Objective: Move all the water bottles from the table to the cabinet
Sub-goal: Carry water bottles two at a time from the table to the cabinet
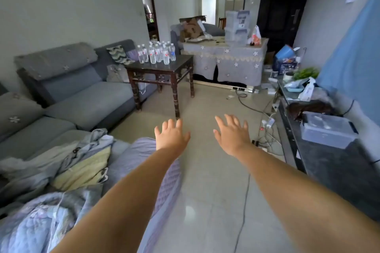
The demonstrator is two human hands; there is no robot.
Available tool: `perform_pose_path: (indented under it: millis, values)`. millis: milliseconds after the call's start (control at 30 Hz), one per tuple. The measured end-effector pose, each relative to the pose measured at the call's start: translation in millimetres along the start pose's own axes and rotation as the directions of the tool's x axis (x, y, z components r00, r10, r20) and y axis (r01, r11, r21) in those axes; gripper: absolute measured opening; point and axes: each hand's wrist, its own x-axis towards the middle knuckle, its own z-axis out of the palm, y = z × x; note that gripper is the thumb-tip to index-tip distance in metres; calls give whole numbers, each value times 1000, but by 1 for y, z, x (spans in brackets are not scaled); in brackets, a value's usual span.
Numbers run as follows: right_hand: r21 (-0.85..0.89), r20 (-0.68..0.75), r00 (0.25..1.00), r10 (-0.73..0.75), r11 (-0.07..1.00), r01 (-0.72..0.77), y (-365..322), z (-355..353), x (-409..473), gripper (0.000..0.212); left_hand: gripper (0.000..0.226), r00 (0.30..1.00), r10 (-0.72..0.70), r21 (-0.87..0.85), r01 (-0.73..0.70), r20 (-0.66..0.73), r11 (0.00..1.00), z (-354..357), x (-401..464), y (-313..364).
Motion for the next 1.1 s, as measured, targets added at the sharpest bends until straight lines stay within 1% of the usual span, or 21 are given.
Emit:
perform_pose_path:
  millis: [100, 267, 333, 533, 667, 833, 967, 1100]
  values:
    - [-28, 13, 1000, -11, 1000, 12, 21, 14, 39, 52, 56, 1000, -24, 8, 24, 16, 1000, 20, 38, 13]
    - [-43, 65, 997, -31, 999, 33, 64, 29, 120, 53, 54, 998, -58, -34, 59, 33, 998, 39, 119, 47]
    - [-55, 90, 995, -46, 997, 51, 83, 34, 157, 53, 53, 998, -47, -27, 48, 31, 998, 45, 154, 62]
    - [-66, 99, 993, -63, 995, 70, 116, 44, 255, 50, 53, 995, -74, -35, 76, 65, 996, 65, 235, 82]
    - [-62, 136, 986, -102, 992, 111, 116, 67, 325, 48, 53, 989, -115, -42, 119, 93, 992, 87, 301, 73]
    - [-76, 180, 974, -141, 985, 156, 101, 105, 421, 45, 54, 980, -130, -53, 139, 149, 989, 124, 387, 50]
    - [-74, 206, 968, -143, 984, 161, 82, 130, 516, 41, 54, 972, -123, -60, 138, 200, 989, 145, 478, 22]
    - [-60, 220, 966, -132, 987, 149, 69, 143, 606, 42, 53, 973, -115, -31, 124, 202, 992, 145, 573, -5]
